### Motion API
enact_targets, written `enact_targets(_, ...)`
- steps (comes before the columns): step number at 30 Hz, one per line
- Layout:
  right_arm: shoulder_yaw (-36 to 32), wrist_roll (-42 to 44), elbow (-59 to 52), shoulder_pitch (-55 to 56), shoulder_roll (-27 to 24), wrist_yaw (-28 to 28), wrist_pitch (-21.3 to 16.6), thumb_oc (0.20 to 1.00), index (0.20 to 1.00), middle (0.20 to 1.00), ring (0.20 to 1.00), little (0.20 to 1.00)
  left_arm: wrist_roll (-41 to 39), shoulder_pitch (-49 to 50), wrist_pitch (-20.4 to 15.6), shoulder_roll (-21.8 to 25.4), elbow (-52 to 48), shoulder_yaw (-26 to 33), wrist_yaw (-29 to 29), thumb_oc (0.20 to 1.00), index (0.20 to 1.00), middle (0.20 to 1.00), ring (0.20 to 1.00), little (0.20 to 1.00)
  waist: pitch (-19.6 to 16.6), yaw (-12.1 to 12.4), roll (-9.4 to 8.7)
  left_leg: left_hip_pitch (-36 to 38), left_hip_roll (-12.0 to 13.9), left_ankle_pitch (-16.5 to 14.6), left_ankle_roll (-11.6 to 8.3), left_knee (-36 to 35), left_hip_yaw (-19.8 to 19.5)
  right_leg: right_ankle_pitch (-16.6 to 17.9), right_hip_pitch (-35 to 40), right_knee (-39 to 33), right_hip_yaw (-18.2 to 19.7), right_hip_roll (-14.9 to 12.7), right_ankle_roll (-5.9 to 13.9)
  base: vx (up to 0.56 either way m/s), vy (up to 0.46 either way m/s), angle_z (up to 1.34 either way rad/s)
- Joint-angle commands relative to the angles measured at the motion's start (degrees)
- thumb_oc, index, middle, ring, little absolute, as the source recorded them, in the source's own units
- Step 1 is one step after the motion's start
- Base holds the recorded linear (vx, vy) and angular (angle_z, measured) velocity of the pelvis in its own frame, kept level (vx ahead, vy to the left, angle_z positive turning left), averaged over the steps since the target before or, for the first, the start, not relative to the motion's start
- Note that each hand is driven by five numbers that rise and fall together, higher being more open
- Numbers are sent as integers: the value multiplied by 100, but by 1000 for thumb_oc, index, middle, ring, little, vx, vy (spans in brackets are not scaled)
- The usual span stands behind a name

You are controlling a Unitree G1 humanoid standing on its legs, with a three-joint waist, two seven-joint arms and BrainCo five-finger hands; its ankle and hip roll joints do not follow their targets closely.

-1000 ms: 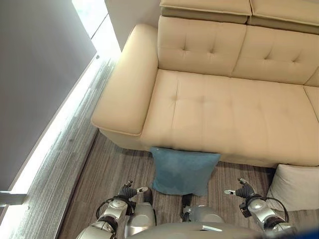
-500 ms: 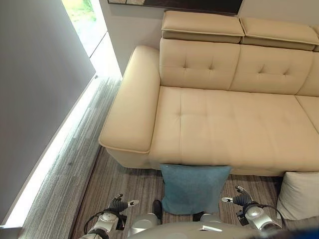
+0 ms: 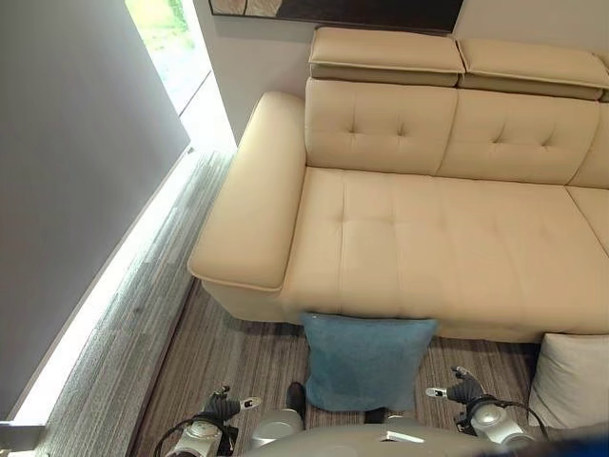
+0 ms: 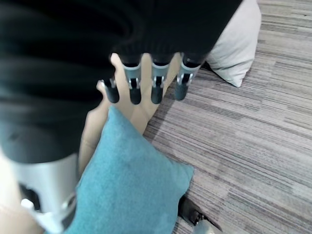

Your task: Pick up all the scattered cushions and arrange them neatly on the sofa.

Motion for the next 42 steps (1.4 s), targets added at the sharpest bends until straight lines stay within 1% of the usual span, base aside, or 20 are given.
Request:
enact_targets(1, 93, 166, -163, -304, -324, -117, -140, 1000, 1000, 1000, 1000, 1000, -111, -595, -102, -28, 8, -187, -21, 1000, 1000, 1000, 1000, 1000, 416, -46, -159, -234, 12, -410, -15, 518, -166, -416, -165, 334, 99, -86, 107, -186, -121, 59)
enact_targets(3, 56, 234, -89, -324, -377, -132, -139, 1000, 1000, 1000, 1000, 1000, -141, -669, -91, -99, -29, -257, -55, 1000, 1000, 1000, 1000, 1000, 464, -96, -194, -330, -54, -629, 20, 908, -145, -365, -241, 306, 5, -121, 44, -181, -91, 49)
enact_targets(6, 27, 288, -1, -324, -374, -96, -178, 1000, 1000, 1000, 1000, 1000, -102, -611, -85, -160, 61, -266, -106, 1000, 1000, 1000, 1000, 1000, 378, -146, -209, -54, -354, -1120, 128, 1133, -356, -326, -368, 394, 146, -116, 6, -39, 39, 15)
enact_targets(9, -7, 239, 39, -282, -366, -67, -135, 1000, 1000, 1000, 1000, 1000, -54, -560, -62, -202, 43, -312, -133, 1000, 1000, 1000, 1000, 1000, 265, -244, -86, 230, -385, -1118, 228, 735, -258, -339, -460, 518, 195, -52, 35, 1, 147, 3)
enact_targets(12, 7, 226, 70, -305, -304, -70, -94, 1000, 1000, 1000, 1000, 1000, -77, -615, -72, -153, -7, -319, -117, 1000, 1000, 1000, 1000, 1000, 300, -258, -72, 208, -493, -1091, 302, 612, -344, -244, -622, 719, 238, -165, 149, -41, 176, -7)
enact_targets(16, 58, 159, 87, -353, -211, -48, -58, 1000, 1000, 1000, 1000, 1000, -167, -559, -72, -13, 68, -74, -71, 1000, 1000, 1000, 1000, 1000, 409, -107, -68, 238, -536, -1061, 438, 481, -317, -183, -879, 1147, 226, -326, 351, -62, 131, -21)
enact_targets(19, 40, 144, 115, -369, -191, -37, -61, 1000, 1000, 1000, 1000, 1000, -197, -472, -73, 76, 199, 80, -55, 1000, 1000, 1000, 1000, 1000, 441, -54, -51, 241, -538, -1049, 498, 494, -305, -248, -905, 1416, 303, -374, 409, -22, 34, -32)
enact_targets(20, 15, 115, 130, -340, -196, -52, -82, 1000, 1000, 1000, 1000, 1000, -211, -392, -87, 142, 262, 200, -45, 1000, 1000, 1000, 1000, 1000, 392, 39, -46, 240, -528, -1031, 488, 463, -241, -279, -727, 1398, 172, -477, 400, -15, -14, -9)
enact_targets(22, 10, 109, 124, -334, -202, -56, -80, 1000, 1000, 1000, 1000, 1000, -215, -377, -95, 154, 265, 201, -45, 1000, 1000, 1000, 1000, 1000, 374, 60, -63, 238, -546, -1022, 487, 457, -259, -279, -669, 1316, 161, -486, 397, 18, -50, -14)
enact_targets(24, 53, 78, 50, -348, -244, -73, -89, 1000, 1000, 1000, 1000, 1000, -163, -344, -92, 175, 284, 234, -36, 1000, 1000, 1000, 1000, 1000, 248, 90, -129, 277, -504, -992, 412, 378, -167, -243, -459, 823, 87, -447, 392, 84, -162, -1)
enact_targets(30, 81, 99, -52, -296, -269, -75, -111, 1000, 1000, 1000, 1000, 1000, -165, -392, -123, 81, 124, 117, -52, 1000, 1000, 1000, 1000, 1000, 260, 29, -139, 394, -399, -963, 312, 295, -178, -263, -272, 543, 56, -318, 316, 61, -114, 0)
enact_targets(33, 65, 218, -123, -356, -294, -127, -142, 1000, 1000, 1000, 1000, 1000, -364, -528, -145, 53, -43, 106, 40, 1000, 1000, 1000, 1000, 1000, 386, -10, -110, 300, -353, -943, 271, 337, -216, -303, -339, 542, 31, -279, 262, 1, -82, 10)
enact_targets(34, 64, 252, -195, -399, -314, -153, -157, 1000, 1000, 1000, 1000, 1000, -469, -593, -163, 54, -100, 111, 81, 1000, 1000, 1000, 1000, 1000, 462, -18, -110, 203, -348, -938, 265, 387, -223, -316, -421, 574, 30, -272, 243, -199, -80, 15)
enact_targets(35, 37, 343, -352, -578, -383, -307, -194, 1000, 1000, 1000, 1000, 1000, -756, -783, -259, 78, -341, 129, 280, 1000, 1000, 1000, 1000, 1000, 730, -32, -105, -155, -328, -909, 247, 571, -234, -315, -758, 710, 32, -286, 205, -287, -73, 14)
enact_targets(37, -15, 485, -599, -880, -513, -589, -233, 1000, 1000, 1000, 1000, 1000, -1156, -1094, -440, 123, -628, 83, 570, 1000, 1000, 1000, 1000, 1000, 1023, -59, -82, -992, -302, -849, 213, 971, -249, -299, -1541, 1064, 33, -341, 127, -358, -51, 9)
enact_targets(38, -16, 485, -599, -883, -513, -589, -232, 1000, 1000, 1000, 1000, 1000, -1157, -1097, -440, 123, -627, 83, 571, 1000, 1000, 1000, 1000, 1000, 1002, -62, -82, -1028, -302, -853, 213, 989, -250, -303, -1575, 1077, 32, -344, 126, -315, -20, 12)
enact_targets(39, -60, 565, -771, -1078, -577, -825, -234, 1000, 1000, 1000, 1000, 1000, -1330, -1326, -544, 175, -772, 25, 777, 1000, 1000, 1000, 1000, 1000, 1137, -83, -44, -1559, -279, -805, 196, 1213, -264, -287, -2138, 1369, 30, -404, 77, -229, 4, 10)
enact_targets(40, -104, 690, -985, -1277, -644, -1037, -288, 1000, 1000, 1000, 1000, 1000, -1456, -1553, -633, 221, -882, -59, 951, 1000, 1000, 1000, 1000, 1000, 1126, -111, -15, -2127, -284, -805, 191, 1455, -248, -311, -2716, 1629, 63, -428, 34, -285, 8, 0)
enact_targets(41, -108, 744, -1068, -1395, -683, -1139, -313, 1000, 1000, 1000, 1000, 1000, -1541, -1665, -687, 250, -946, -89, 1021, 1000, 1000, 1000, 1000, 1000, 1171, -131, 1, -2393, -295, -794, 197, 1583, -230, -317, -3006, 1785, 69, -446, 15, -112, 4, 0)
enact_targets(42, -126, 805, -1124, -1538, -720, -1257, -344, 1000, 1000, 1000, 1000, 1000, -1604, -1771, -706, 271, -984, -102, 1089, 1000, 1000, 1000, 1000, 1000, 1184, -130, 36, -2590, -247, -961, 164, 1736, -252, -481, -3219, 1962, 125, -443, 41, -77, 14, -3)
